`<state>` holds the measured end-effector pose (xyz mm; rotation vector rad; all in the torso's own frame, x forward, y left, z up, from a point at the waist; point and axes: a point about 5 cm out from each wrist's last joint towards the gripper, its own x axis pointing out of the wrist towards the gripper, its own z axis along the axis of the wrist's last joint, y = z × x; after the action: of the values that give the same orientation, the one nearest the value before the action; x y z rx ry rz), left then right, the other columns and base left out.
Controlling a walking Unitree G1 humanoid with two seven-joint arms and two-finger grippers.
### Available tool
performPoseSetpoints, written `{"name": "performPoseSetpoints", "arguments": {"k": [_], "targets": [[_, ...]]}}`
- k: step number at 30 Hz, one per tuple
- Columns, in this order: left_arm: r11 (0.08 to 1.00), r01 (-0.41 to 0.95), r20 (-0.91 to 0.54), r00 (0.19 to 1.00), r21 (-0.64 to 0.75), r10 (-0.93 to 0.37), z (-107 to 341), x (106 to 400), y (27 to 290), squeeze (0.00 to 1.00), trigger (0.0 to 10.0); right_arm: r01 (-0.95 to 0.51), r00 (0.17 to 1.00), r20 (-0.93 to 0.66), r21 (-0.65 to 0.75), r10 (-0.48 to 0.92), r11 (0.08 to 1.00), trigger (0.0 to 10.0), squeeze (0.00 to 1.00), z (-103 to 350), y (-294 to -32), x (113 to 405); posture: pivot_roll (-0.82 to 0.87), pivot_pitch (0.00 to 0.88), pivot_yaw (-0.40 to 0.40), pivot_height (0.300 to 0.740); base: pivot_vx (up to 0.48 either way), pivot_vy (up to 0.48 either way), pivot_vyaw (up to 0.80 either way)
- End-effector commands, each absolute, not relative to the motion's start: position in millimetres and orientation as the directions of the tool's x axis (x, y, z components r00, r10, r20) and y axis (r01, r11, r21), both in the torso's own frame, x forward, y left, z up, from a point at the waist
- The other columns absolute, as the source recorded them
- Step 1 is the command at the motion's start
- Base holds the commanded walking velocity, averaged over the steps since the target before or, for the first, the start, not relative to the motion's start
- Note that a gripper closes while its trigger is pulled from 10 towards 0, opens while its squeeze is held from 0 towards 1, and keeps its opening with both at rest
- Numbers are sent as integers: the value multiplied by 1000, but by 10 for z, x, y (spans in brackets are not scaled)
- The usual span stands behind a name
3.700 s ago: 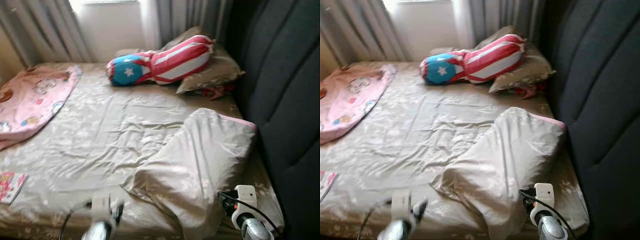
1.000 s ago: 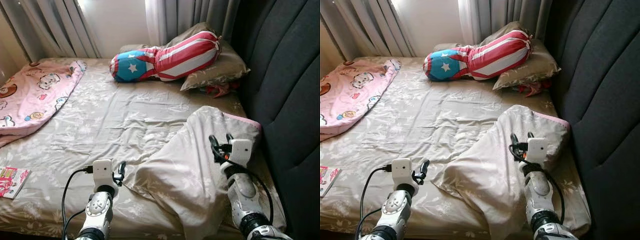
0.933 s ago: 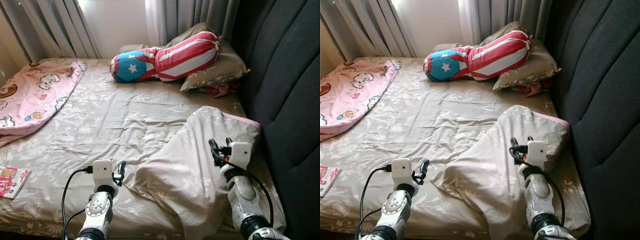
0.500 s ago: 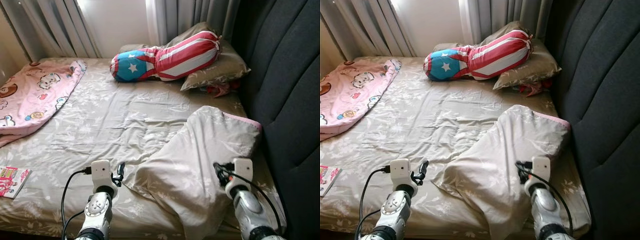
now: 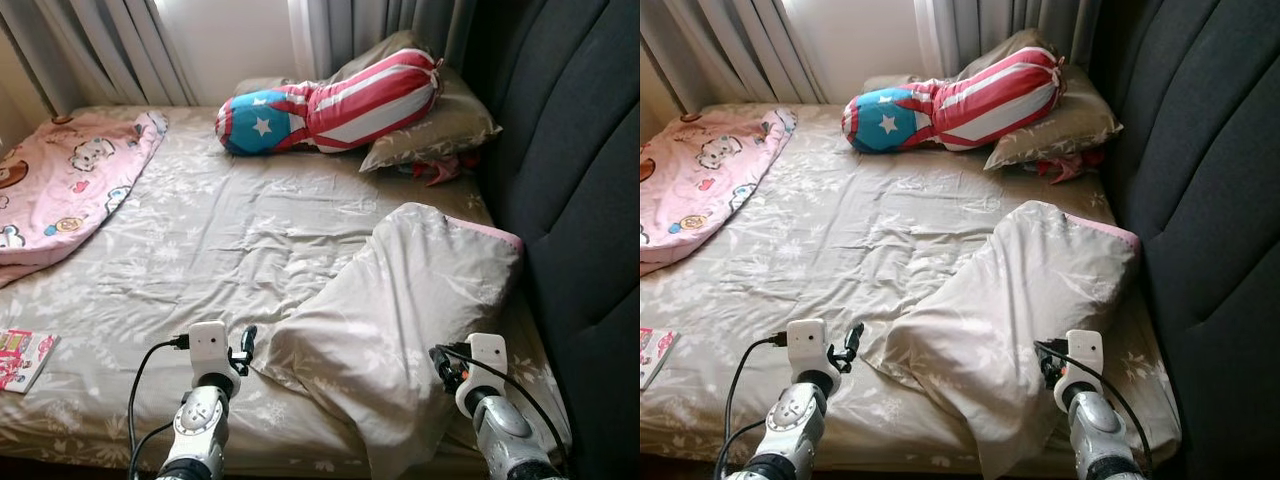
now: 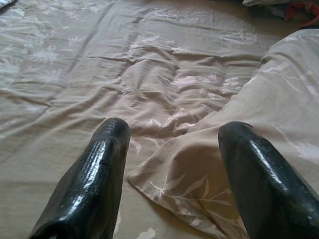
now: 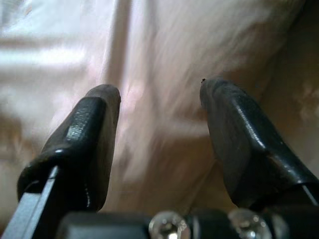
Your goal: Clean up the room
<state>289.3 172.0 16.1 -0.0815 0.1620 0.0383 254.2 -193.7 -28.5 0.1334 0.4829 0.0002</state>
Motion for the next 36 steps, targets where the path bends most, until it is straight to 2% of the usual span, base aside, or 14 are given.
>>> {"name": "performPoseSetpoints", "arguments": {"k": [1,2,3,7,14,16,18,22,23,24,25,33,36], "targets": [[997,-46,-137,990,-69,36,174,2869,1743,0,10000,64,888,-460,143,9,988,10000,827,-301,-1973,2505,-80,123,6,740,0,0,0],[997,-48,-134,990,-68,38,177,2866,1747,0,10000,71,888,-461,147,4,987,10000,827,-306,-1979,2497,-80,123,6,740,0,0,0],[996,-57,-122,991,-71,48,178,2842,1769,0,10000,82,886,-464,162,3,983,10000,1000,-330,-1977,2462,-65,130,8,740,0,0,0],[997,-50,-80,996,-57,45,245,2834,1818,0,10000,118,872,-489,178,-16,977,10000,1000,-422,-1937,2337,-19,184,36,740,0,0,0],[999,-20,-32,999,-33,19,340,2789,1870,0,10000,147,886,-463,248,-16,958,10000,1000,-507,-1830,2154,9,206,68,740,0,0,0],[1000,-13,-15,1000,-27,13,388,2788,1882,0,10000,148,888,-460,250,-17,957,10000,1000,-244,-1711,2664,25,216,82,740,0,0,0],[1000,-8,1,1000,-23,9,434,2781,1891,0,10000,151,887,-461,251,-19,956,10000,1000,-4,-1616,3000,34,224,90,740,0,0,0],[1000,13,28,1000,-14,-13,510,2749,1881,0,10000,167,887,-461,257,-31,952,10000,1000,97,-1582,3117,52,244,105,740,0,0,0],[1000,26,35,999,-9,-26,546,2724,1867,0,10000,176,887,-461,264,-36,949,10000,780,107,-1589,3128,60,253,110,740,0,0,0],[999,31,38,999,-8,-31,564,2709,1859,0,10000,179,887,-460,264,-39,948,10000,333,112,-1594,3132,67,261,115,740,0,0,0],[999,36,39,999,-7,-36,582,2697,1850,0,10000,183,887,-460,265,-43,947,10000,0,116,-1601,3136,69,263,116,740,0,0,0],[998,64,35,997,8,-64,689,2603,1861,0,10000,242,876,-473,254,-98,936,10000,0,151,-1641,3174,93,300,133,740,0,0,0],[998,64,21,998,11,-65,715,2574,1875,0,10000,247,866,-485,212,-118,946,10000,0,120,-1649,3145,91,308,135,740,0,0,0]]}}
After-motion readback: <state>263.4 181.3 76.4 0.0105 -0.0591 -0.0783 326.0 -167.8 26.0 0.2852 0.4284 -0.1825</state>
